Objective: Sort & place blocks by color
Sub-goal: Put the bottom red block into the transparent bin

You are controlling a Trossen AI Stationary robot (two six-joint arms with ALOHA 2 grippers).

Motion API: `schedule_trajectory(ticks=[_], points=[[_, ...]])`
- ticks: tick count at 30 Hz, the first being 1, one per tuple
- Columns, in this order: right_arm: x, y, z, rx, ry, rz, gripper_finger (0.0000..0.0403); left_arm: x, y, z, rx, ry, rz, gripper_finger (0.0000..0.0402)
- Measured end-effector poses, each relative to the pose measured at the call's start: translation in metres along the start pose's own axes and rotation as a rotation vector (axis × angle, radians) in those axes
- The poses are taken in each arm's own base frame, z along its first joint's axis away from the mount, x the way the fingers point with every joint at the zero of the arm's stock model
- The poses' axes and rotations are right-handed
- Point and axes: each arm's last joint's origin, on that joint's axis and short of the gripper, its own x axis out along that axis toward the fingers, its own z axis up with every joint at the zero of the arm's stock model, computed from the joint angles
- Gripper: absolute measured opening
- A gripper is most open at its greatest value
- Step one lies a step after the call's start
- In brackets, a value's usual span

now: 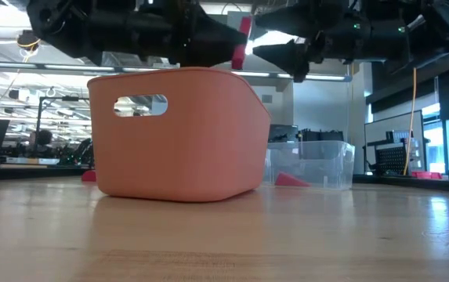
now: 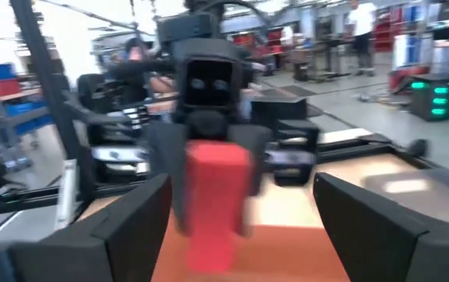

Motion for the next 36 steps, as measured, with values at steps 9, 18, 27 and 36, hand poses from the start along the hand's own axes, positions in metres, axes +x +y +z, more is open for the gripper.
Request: schedule_trajectory(ticks=[9,18,27,36], points=[[0.020,0.004,0.001,0.021,0.014,0.081,0.0312,0.000,-0.001,-0.003,0.010,0.009,0.026,0.0087],[0.029,0.004,-0.006,0.019,0.037,0.078,0.0289,0.000,-0.004,-0.003,0.020,0.005,0.016,0.0087],[0.031,0.005,-0.003,0.020,0.027,0.080,0.0142,0.000,-0.004,-0.003,0.022,0.013,0.017,0.0087],[0.031,0.005,-0.004,0.017,0.032,0.081,0.0108,0.000,-0.003,-0.005,-0.003,0.029,0.025,0.0142]])
